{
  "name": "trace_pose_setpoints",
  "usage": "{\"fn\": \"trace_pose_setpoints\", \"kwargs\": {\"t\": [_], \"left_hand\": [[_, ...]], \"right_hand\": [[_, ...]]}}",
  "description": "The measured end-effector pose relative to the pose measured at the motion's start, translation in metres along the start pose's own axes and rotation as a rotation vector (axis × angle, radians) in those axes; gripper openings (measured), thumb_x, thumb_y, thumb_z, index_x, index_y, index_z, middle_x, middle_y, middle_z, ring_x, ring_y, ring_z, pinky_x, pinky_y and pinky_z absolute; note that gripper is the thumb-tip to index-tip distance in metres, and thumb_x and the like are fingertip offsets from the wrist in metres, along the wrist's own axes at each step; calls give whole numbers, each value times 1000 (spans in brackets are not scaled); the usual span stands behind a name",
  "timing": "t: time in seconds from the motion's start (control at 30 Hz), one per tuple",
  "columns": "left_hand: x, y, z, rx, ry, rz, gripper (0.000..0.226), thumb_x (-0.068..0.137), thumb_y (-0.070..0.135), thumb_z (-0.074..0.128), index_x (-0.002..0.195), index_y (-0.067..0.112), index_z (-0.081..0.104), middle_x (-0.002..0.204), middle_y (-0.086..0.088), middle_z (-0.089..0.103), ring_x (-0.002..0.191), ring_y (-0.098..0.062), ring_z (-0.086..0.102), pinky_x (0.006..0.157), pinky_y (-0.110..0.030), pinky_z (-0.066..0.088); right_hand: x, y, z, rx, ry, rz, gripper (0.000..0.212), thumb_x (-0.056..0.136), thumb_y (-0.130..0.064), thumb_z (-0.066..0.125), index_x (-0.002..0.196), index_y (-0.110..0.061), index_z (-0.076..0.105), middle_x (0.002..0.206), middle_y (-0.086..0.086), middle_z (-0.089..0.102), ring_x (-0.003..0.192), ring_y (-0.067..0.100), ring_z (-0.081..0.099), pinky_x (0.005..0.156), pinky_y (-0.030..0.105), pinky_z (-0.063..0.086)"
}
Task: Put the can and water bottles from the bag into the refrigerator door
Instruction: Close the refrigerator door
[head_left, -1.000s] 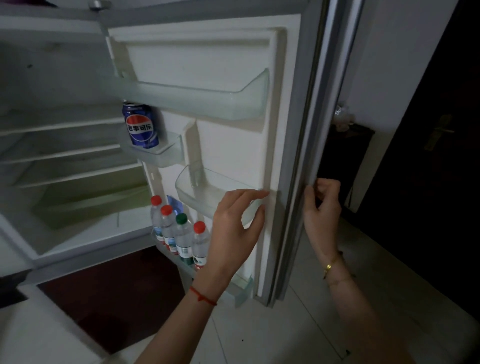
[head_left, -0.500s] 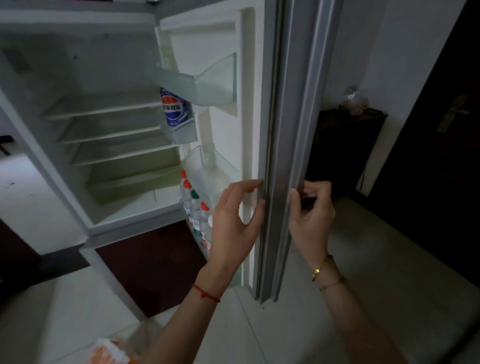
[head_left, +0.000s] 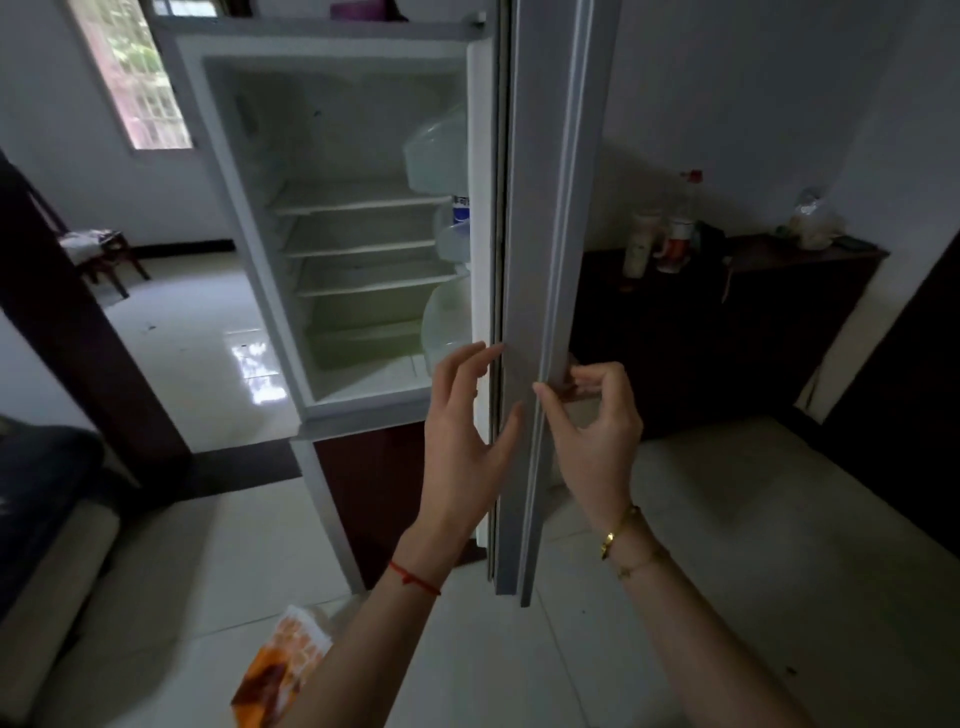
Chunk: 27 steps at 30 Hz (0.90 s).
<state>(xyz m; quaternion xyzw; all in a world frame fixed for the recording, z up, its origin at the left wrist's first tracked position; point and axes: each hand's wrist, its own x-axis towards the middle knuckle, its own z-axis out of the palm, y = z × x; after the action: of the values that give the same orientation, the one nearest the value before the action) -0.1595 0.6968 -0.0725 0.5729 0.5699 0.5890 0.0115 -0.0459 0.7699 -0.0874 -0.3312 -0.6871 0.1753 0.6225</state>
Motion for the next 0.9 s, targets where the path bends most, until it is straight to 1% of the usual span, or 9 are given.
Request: {"fn": "trace_pose_setpoints", "kwargs": {"t": [0.07, 0.13, 0.2, 0.3, 0.43, 0.5, 0.67, 0.73, 0.9], "left_hand": [[-1, -10, -15, 28, 7, -6, 55, 87, 14, 71, 138, 17, 50, 139, 3, 44, 125, -12, 51, 104, -32, 48], [-1, -19, -28, 42, 24, -22, 57, 86, 16, 72, 138, 17, 49, 137, 2, 45, 124, -9, 50, 103, -24, 47], [-1, -27, -41, 60, 51, -29, 57, 86, 16, 73, 137, 16, 49, 133, 0, 47, 121, -5, 50, 99, -15, 44], [1, -39, -55, 85, 72, -43, 54, 87, 18, 72, 136, 14, 51, 129, 2, 50, 117, -4, 52, 97, -12, 45], [6, -58, -72, 101, 127, -65, 55, 85, 20, 73, 134, 12, 51, 129, 0, 51, 117, -3, 53, 97, -17, 48], [11, -70, -82, 114, 172, -104, 58, 83, 21, 74, 135, 12, 49, 129, 0, 51, 118, -6, 54, 97, -23, 51], [32, -101, -109, 171, 292, -137, 54, 83, 16, 75, 132, 14, 52, 125, 0, 57, 113, -10, 58, 94, -32, 54], [43, -115, -120, 185, 340, -157, 47, 84, 12, 74, 127, 15, 55, 119, 1, 61, 108, -10, 61, 91, -33, 56], [70, -153, -150, 215, 396, -216, 36, 86, 7, 72, 119, 14, 61, 111, 0, 67, 99, -13, 67, 85, -36, 59]], "right_hand": [[-3, -11, 15, 17, -28, -24, 29, 79, -21, 77, 95, -6, 58, 92, -8, 60, 83, 7, 61, 76, 13, 50], [-5, -17, 28, 30, -65, -68, 26, 79, -18, 78, 94, -4, 60, 91, -6, 61, 82, 3, 57, 76, 5, 45], [-5, -19, 43, 55, -127, -93, 25, 82, -20, 76, 95, -6, 61, 92, -1, 63, 85, 9, 60, 79, 10, 46], [-5, -20, 67, 73, -223, -107, 29, 86, -30, 69, 104, -9, 61, 101, 2, 62, 97, 15, 60, 85, 24, 50], [0, -23, 100, 120, -320, -148, 33, 91, -33, 62, 117, -12, 59, 117, 1, 57, 113, 18, 55, 95, 35, 49], [3, -25, 116, 131, -342, -173, 35, 93, -33, 59, 122, -13, 59, 124, 3, 55, 120, 18, 51, 101, 36, 46], [15, -26, 160, 121, -373, -221, 39, 92, -29, 59, 128, -14, 58, 137, 6, 48, 131, 18, 42, 110, 15, 31], [22, -25, 179, 129, -393, -225, 41, 92, -27, 59, 131, -16, 56, 142, 5, 44, 135, 17, 37, 111, 14, 28], [41, -23, 231, 131, -447, -289, 49, 95, -27, 55, 142, -18, 45, 156, 0, 30, 149, 18, 19, 121, 31, 22]]}}
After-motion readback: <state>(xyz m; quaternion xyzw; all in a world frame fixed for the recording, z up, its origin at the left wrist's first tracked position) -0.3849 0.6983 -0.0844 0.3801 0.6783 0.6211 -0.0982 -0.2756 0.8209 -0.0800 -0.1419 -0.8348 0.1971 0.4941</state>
